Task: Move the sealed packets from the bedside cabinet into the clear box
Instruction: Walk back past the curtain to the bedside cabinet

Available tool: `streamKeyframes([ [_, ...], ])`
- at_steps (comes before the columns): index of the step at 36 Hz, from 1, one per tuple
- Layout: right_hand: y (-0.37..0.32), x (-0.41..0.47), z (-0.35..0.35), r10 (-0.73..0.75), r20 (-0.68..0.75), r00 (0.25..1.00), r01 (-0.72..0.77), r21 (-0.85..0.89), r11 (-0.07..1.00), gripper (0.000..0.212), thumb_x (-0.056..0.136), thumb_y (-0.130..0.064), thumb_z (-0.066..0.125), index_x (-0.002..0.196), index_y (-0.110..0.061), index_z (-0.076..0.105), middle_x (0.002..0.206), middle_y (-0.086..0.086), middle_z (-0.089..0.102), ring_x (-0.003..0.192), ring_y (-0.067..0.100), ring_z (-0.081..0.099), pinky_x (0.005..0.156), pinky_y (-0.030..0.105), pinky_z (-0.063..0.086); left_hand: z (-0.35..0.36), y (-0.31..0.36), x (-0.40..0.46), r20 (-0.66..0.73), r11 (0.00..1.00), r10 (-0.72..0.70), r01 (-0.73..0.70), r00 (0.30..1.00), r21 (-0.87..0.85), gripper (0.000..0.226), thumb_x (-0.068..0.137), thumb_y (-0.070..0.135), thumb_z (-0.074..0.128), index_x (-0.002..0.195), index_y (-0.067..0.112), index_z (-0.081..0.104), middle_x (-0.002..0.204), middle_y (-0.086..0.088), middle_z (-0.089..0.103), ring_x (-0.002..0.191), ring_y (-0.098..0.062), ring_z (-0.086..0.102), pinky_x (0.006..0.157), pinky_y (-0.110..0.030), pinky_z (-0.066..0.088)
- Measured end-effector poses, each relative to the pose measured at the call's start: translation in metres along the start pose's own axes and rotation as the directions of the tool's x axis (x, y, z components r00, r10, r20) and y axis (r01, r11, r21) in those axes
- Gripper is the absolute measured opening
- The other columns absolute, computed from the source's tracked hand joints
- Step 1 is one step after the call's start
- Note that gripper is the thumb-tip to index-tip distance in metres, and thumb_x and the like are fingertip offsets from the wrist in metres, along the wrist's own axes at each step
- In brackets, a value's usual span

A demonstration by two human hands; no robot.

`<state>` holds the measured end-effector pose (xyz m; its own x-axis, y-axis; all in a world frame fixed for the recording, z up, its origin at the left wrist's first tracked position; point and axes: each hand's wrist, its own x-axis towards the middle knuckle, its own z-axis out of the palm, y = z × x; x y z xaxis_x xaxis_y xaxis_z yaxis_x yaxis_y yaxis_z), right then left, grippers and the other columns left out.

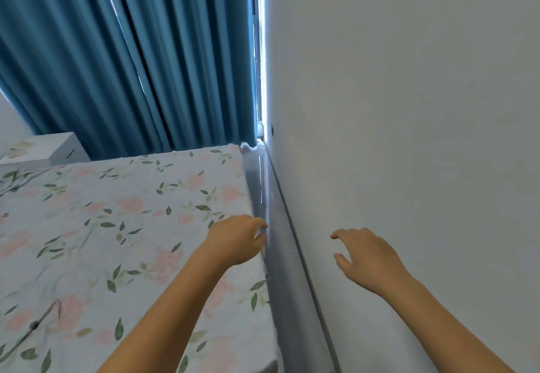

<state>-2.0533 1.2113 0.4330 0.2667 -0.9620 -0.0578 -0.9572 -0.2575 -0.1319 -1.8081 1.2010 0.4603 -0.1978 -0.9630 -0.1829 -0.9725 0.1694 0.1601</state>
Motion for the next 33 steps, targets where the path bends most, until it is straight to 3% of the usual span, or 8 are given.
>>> streamKeyframes([
  [17, 0.070, 0.147, -0.005, 0.001, 0.054, 0.999, -0.004, 0.043, 0.999, 0.040, 0.098, -0.035, 0.040, 0.137, -0.029, 0.039, 0.128, -0.009, 0.055, 0.119, 0.014, 0.047, 0.092, 0.026, 0.040, 0.005, -0.036, 0.164, 0.061, 0.993, -0.122, 0.122, 0.991, -0.001, 0.041, 0.100, 0.041, 0.036, 0.139, 0.029, 0.041, 0.143, 0.003, 0.047, 0.122, -0.019, 0.053, 0.098, -0.033, 0.046],
  [33, 0.057, 0.516, -0.013, -0.109, 0.043, 0.993, 0.106, 0.074, 0.992, 0.040, 0.097, -0.031, 0.041, 0.137, -0.027, 0.041, 0.127, -0.006, 0.056, 0.117, 0.018, 0.048, 0.092, 0.029, 0.040, -0.061, -0.179, 0.439, 0.058, 0.964, -0.264, 0.266, 0.963, -0.028, 0.043, 0.099, 0.042, 0.036, 0.140, 0.029, 0.040, 0.144, 0.003, 0.044, 0.121, -0.019, 0.052, 0.096, -0.036, 0.044],
])
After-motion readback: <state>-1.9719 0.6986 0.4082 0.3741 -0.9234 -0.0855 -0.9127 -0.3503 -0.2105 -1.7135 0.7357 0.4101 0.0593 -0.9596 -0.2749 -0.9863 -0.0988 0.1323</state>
